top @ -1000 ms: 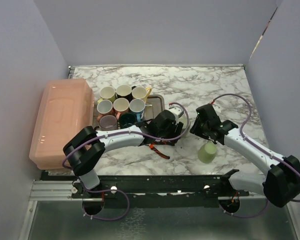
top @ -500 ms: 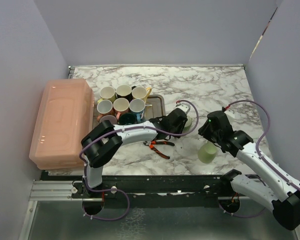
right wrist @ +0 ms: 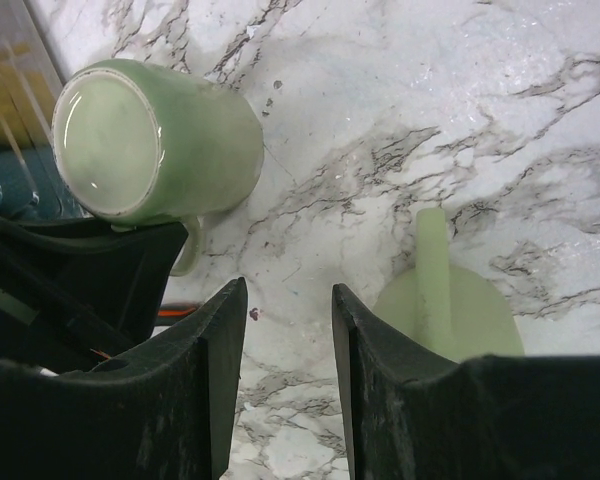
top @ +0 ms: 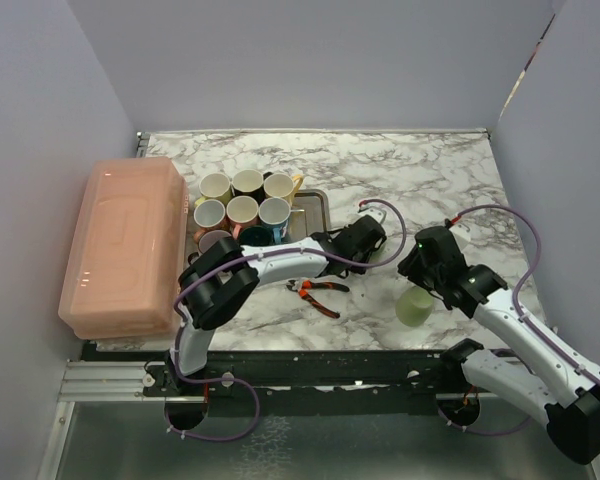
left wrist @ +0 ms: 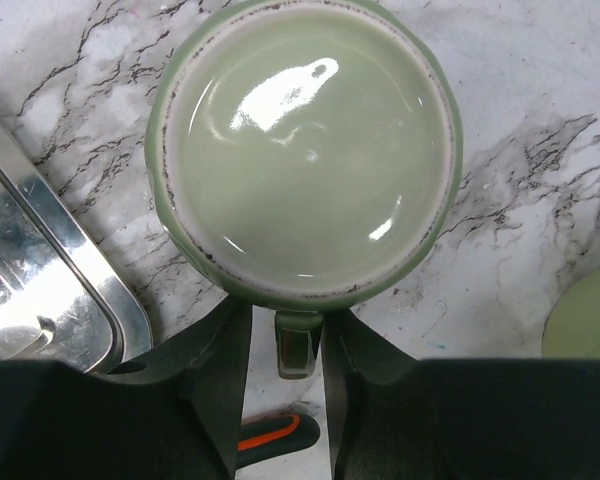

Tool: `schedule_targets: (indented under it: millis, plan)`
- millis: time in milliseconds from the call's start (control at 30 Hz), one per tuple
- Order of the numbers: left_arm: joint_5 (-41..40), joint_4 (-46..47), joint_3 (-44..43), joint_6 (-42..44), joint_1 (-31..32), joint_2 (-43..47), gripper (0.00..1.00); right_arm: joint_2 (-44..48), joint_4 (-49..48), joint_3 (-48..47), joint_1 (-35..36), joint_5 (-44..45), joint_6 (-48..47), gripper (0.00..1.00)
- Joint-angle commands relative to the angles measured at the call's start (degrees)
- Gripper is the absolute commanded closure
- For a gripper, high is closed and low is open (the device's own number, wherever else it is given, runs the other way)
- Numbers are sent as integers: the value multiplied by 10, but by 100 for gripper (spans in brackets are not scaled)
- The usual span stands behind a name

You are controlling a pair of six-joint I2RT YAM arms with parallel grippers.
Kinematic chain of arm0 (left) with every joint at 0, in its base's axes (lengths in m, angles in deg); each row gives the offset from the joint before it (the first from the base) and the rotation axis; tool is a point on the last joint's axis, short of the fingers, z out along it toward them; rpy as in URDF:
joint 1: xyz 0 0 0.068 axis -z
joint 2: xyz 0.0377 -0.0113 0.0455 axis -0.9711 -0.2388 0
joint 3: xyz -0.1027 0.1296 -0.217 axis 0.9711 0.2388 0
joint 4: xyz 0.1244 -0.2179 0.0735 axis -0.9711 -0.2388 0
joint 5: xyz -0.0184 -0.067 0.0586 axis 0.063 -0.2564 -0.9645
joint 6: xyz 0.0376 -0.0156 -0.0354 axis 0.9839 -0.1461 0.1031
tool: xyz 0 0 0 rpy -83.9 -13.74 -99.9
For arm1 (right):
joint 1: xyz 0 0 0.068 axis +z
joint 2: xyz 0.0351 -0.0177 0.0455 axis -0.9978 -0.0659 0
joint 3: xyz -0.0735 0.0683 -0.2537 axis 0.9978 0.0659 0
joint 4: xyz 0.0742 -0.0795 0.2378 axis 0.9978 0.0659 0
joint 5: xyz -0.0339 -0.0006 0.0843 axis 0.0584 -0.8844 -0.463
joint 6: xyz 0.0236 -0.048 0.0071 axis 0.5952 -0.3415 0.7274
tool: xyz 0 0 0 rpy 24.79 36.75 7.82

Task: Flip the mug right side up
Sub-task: Turn over the cup at the center of the board.

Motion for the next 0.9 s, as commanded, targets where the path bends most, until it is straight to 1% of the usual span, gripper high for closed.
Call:
schedule_targets:
  millis: [0, 67, 200, 267, 400, 500, 600, 733, 867]
  plan:
    - [-28, -38, -38, -3, 4, -26, 65, 9, 15, 4, -2, 17, 2, 56]
    - [-31, -44, -50, -1, 4, -30, 66, 8, 16, 3, -2, 17, 2, 56]
    - [-28, -55, -78, 11, 4, -42, 72, 8, 15, 0, -2, 17, 2, 56]
    - [-26, -64, -91, 18, 3, -49, 79, 9, 16, -1, -2, 18, 1, 56]
    - [-23, -72, -105, 34, 3, -57, 100, 13, 17, 0, -2, 20, 0, 56]
    - [-18, -73, -110, 45, 1, -55, 100, 18, 12, 3, -2, 16, -2, 56]
    - [7, -70, -116, 55, -8, -47, 100, 30, -12, 9, -2, -4, -9, 56]
    - [56, -46, -118, 70, -31, -17, 100, 50, -56, 20, -2, -42, -20, 55]
    - [129, -15, -115, 66, -66, 27, 100, 81, -108, 24, -2, -86, -33, 51]
